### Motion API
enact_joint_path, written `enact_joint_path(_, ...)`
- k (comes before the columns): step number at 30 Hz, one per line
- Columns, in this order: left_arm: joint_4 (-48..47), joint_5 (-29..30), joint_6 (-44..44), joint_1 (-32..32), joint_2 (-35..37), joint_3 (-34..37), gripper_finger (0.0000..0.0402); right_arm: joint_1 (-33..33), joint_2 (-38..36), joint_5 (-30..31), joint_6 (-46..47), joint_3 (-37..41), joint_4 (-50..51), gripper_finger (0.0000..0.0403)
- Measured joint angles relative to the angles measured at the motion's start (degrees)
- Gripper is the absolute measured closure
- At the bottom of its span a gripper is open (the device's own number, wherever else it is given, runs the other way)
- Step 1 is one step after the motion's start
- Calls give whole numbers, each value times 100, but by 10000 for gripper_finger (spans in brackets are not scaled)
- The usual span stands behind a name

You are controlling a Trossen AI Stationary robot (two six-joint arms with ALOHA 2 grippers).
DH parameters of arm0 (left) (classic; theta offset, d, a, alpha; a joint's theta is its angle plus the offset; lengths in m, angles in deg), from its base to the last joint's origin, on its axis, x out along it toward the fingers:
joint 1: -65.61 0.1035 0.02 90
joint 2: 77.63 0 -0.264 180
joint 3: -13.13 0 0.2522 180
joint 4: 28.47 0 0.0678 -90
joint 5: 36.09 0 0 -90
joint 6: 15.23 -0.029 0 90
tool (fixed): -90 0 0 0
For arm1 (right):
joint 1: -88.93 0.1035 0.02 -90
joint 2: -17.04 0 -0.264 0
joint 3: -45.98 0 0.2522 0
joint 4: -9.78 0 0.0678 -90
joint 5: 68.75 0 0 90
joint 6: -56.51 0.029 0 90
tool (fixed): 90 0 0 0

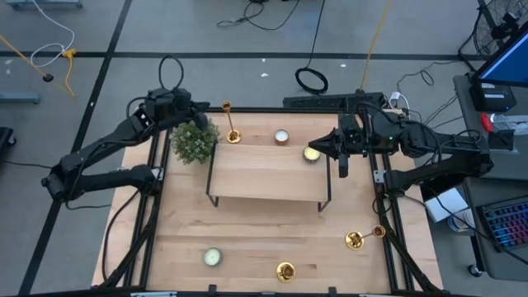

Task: Pick & Place candle stick holders
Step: Put the top gold candle holder on the shelf

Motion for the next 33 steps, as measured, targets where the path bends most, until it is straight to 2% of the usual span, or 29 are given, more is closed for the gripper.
enact_joint_path(4, -182, -25, -431, 0, -74, 0, 398, 0, 0, 0, -21, 0, 40, 399)
enact_joint_path(10, -104, -23, -492, 1, -171, 0, 398, 0, 0, 1, -125, 0, 42, 399)
enact_joint_path(17, -325, -40, 544, 0, -298, 0, 398, 0, 0, 0, -153, 0, 44, 399)
enact_joint_path(33, -419, -23, 524, 1, -296, 0, 394, 0, 0, 0, -153, -2, 189, 399)
